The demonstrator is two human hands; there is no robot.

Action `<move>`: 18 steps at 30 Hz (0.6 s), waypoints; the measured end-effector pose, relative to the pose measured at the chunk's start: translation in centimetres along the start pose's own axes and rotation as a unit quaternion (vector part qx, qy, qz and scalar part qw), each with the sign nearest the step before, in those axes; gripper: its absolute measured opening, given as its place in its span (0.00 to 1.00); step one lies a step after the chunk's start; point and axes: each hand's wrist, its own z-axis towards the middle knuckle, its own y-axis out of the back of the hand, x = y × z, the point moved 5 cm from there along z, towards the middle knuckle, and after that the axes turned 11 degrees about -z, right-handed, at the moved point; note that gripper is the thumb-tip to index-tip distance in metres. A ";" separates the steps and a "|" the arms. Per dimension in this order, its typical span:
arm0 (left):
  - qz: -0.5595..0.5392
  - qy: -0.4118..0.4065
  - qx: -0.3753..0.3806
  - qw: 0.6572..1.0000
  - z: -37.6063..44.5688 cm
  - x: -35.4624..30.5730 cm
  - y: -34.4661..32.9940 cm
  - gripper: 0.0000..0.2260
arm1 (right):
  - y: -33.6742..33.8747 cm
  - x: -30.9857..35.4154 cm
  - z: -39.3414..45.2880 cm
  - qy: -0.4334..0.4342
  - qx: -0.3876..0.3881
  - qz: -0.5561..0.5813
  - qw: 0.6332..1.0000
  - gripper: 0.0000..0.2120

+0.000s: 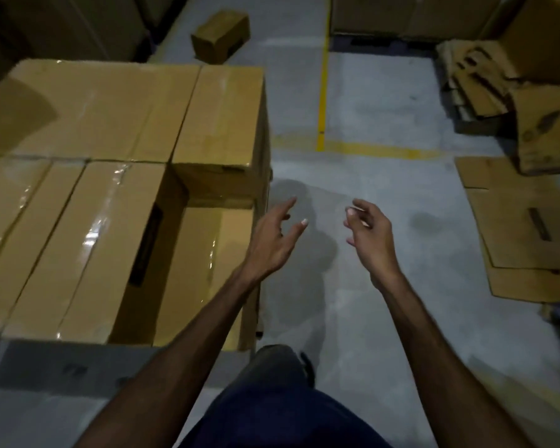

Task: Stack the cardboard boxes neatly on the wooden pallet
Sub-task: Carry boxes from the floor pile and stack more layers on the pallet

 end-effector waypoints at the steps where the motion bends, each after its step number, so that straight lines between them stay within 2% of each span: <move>1: 0.002 -0.012 0.002 1.000 1.8 -0.7 -1.0 0.30 | 0.9 0.2 1.3 0.001 -0.009 0.003 1.000 0.17; 4: 0.001 -0.029 -0.003 1.000 7.6 -2.3 -3.7 0.29 | 2.9 0.7 5.7 -0.003 -0.018 0.008 1.000 0.14; 9: -0.003 -0.027 -0.006 1.000 17.7 -1.7 -6.5 0.29 | 3.8 2.1 15.4 0.000 -0.009 -0.004 1.000 0.16; 18: 0.007 -0.015 -0.022 1.000 40.6 -2.1 -6.2 0.27 | 3.1 8.7 37.2 0.000 -0.006 0.007 1.000 0.14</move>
